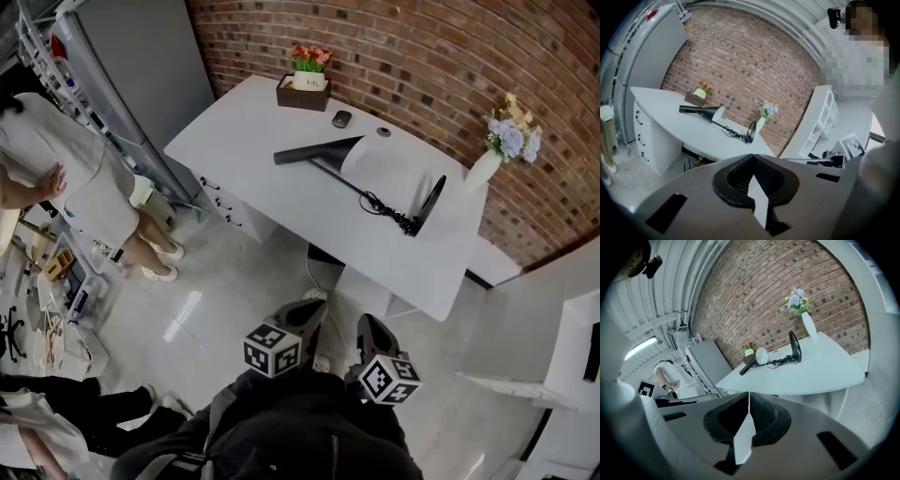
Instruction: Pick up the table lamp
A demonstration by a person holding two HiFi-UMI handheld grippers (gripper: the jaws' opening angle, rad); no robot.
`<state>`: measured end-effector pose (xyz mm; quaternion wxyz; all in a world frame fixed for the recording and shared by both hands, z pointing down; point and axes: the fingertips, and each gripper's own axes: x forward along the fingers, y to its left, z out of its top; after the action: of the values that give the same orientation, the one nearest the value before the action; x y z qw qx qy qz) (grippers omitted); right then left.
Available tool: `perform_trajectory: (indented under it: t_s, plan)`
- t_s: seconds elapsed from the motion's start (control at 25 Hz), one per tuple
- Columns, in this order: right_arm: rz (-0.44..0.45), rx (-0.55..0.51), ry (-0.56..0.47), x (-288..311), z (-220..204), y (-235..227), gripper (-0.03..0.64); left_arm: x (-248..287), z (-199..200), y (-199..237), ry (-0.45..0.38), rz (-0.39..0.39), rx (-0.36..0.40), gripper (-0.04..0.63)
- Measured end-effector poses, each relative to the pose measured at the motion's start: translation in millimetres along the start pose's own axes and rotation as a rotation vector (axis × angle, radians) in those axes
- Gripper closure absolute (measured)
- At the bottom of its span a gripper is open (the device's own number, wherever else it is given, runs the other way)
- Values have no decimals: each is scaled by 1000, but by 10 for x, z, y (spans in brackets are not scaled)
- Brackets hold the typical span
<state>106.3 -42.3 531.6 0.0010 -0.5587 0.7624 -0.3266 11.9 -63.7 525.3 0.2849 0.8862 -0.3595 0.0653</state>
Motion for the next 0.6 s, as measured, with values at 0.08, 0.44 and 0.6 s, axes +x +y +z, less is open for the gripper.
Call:
perform_trajectory:
  t_s: [0.08, 0.44, 0.6]
  plan:
    - [-2, -2, 4, 93, 58, -36, 604, 91, 68, 67, 1, 0, -5, 589]
    - [-22, 21, -7, 598, 525, -287, 604, 663, 520, 278, 19, -32, 8, 588]
    - [-54, 35, -13, 823, 725, -452, 604, 900, 662, 403, 37, -43, -1, 589]
